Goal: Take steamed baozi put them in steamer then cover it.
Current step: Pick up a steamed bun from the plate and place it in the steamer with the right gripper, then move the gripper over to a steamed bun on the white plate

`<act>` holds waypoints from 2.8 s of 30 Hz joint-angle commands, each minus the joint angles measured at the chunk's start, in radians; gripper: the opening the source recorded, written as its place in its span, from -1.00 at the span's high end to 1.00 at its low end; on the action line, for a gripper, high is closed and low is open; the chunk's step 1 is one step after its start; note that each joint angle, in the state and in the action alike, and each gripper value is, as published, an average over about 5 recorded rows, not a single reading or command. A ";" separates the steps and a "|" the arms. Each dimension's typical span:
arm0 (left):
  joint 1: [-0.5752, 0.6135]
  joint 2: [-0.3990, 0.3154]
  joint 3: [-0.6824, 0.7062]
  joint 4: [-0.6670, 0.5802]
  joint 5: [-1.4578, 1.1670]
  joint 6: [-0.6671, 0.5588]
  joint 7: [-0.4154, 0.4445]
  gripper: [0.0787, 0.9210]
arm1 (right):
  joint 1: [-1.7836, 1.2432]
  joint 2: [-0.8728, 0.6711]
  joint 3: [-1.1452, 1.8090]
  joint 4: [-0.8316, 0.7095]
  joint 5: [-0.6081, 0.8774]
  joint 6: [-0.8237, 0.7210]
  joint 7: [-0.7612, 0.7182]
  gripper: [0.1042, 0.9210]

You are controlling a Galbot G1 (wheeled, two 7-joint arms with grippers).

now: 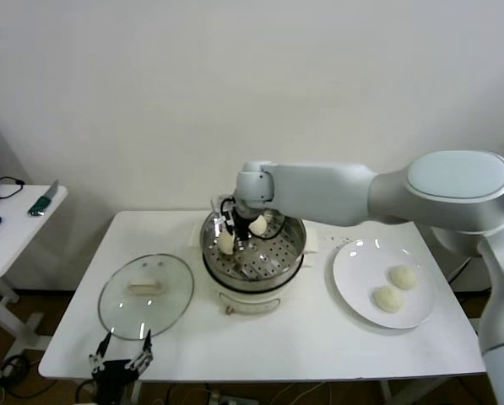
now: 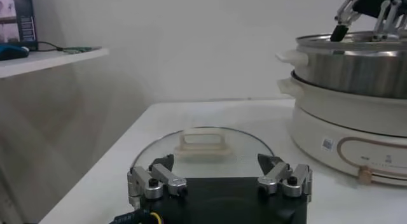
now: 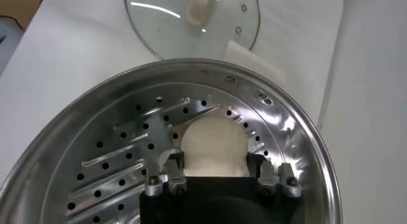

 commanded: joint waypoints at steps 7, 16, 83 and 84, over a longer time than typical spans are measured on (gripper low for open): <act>0.006 -0.001 0.002 -0.007 0.000 -0.002 0.000 -0.77 | -0.023 0.006 0.019 -0.021 -0.026 0.002 -0.003 -0.73; 0.008 0.000 0.002 -0.020 0.005 0.004 0.007 -0.77 | 0.121 -0.120 0.024 0.092 -0.024 0.052 -0.087 -0.76; 0.004 -0.016 0.013 -0.014 0.026 -0.003 0.007 -0.77 | -0.325 -0.817 0.159 0.160 -0.451 0.108 -0.153 -0.76; 0.004 -0.016 0.013 -0.014 0.027 -0.003 0.007 -0.77 | -0.327 -0.818 0.162 0.158 -0.454 0.108 -0.152 -0.76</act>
